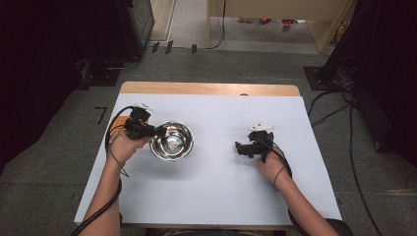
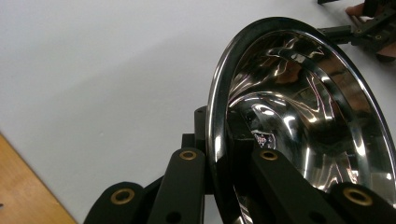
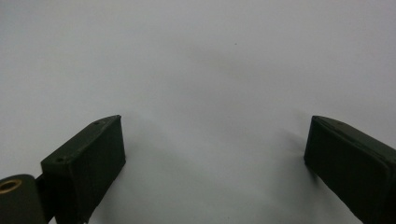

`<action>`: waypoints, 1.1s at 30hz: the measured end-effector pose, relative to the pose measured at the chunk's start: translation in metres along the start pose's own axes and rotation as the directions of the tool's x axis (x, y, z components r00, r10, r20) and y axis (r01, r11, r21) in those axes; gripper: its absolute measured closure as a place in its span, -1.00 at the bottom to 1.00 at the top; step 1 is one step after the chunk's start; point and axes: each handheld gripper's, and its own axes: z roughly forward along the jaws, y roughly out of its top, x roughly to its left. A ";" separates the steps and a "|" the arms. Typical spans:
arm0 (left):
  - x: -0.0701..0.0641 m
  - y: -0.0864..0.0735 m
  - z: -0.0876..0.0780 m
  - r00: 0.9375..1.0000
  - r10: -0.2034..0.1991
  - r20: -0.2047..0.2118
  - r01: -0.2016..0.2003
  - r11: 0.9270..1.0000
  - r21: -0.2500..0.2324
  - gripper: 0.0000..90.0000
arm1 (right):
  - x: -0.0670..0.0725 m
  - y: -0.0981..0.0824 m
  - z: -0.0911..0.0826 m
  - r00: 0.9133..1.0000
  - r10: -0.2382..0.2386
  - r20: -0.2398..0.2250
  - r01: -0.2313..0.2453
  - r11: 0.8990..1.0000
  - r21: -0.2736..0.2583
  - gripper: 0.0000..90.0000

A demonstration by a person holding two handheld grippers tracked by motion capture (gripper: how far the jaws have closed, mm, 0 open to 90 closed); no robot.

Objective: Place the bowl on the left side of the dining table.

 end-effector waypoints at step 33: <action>0.030 -0.014 -0.018 0.995 -0.094 -0.044 0.093 0.995 -0.039 0.95 | 0.000 0.000 0.000 1.000 0.001 0.000 -0.001 1.000 0.000 -0.89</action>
